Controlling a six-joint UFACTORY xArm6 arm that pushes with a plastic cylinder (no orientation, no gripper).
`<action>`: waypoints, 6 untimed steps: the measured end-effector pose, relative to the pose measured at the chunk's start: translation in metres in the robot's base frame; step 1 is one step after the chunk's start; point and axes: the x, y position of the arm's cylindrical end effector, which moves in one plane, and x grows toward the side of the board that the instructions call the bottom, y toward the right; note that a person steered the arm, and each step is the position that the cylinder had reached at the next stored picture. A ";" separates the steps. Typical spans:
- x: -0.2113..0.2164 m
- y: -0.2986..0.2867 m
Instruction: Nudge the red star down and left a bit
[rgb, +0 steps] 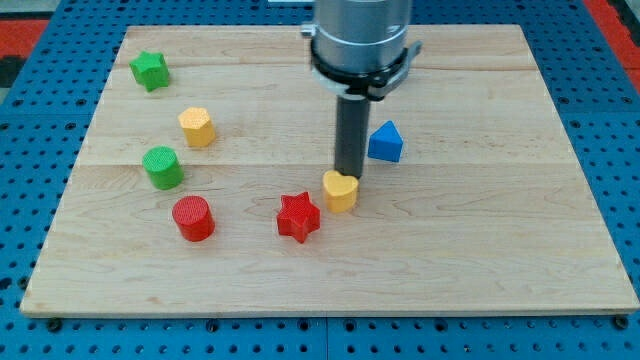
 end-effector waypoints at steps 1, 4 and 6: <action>0.024 -0.006; 0.023 -0.085; 0.033 -0.053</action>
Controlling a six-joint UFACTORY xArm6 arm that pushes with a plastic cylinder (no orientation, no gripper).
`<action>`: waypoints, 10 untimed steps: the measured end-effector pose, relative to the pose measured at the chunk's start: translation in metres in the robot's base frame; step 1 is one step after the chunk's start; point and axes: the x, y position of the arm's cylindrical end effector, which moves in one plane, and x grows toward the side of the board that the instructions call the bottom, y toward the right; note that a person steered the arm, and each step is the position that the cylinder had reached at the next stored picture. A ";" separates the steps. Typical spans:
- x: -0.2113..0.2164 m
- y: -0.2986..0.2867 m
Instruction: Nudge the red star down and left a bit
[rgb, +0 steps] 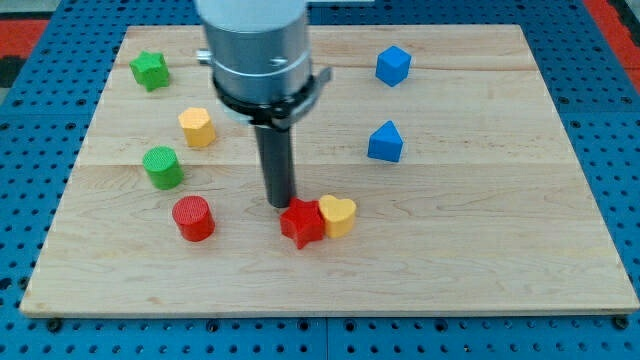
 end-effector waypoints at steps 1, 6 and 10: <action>0.011 0.026; 0.052 0.087; 0.106 0.059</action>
